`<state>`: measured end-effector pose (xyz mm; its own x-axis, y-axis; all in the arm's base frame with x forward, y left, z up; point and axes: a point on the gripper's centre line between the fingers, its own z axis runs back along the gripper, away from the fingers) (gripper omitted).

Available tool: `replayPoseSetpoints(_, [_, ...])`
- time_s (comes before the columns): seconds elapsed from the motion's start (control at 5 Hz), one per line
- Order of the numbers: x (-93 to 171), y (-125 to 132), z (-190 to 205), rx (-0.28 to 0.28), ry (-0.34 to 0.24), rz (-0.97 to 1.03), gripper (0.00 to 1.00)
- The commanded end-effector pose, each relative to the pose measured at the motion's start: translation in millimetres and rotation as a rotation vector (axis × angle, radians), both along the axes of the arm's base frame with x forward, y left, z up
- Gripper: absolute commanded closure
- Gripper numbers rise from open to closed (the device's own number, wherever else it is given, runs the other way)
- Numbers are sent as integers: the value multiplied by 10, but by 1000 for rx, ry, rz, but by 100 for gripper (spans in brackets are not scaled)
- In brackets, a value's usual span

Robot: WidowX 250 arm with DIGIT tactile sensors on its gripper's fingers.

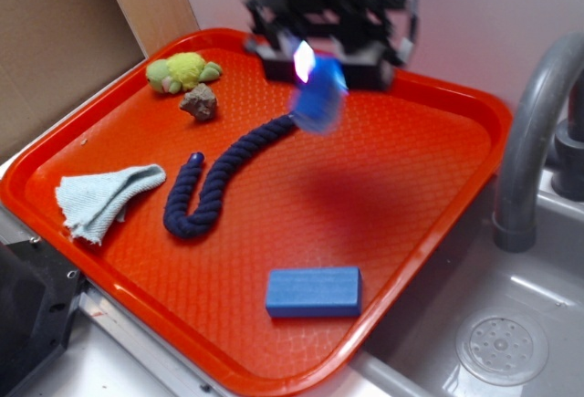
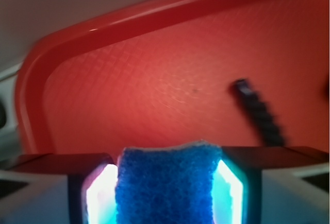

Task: Grab the blue sponge.

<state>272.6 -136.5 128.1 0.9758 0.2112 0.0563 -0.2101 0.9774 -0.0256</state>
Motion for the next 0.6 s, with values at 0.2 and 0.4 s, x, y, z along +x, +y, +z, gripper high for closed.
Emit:
replayPoseSetpoints(0.2, [-43,548,1094,102,-171,-151,100])
replayPoseSetpoints(0.4, [-70,650,1045,69,-224,-59,100])
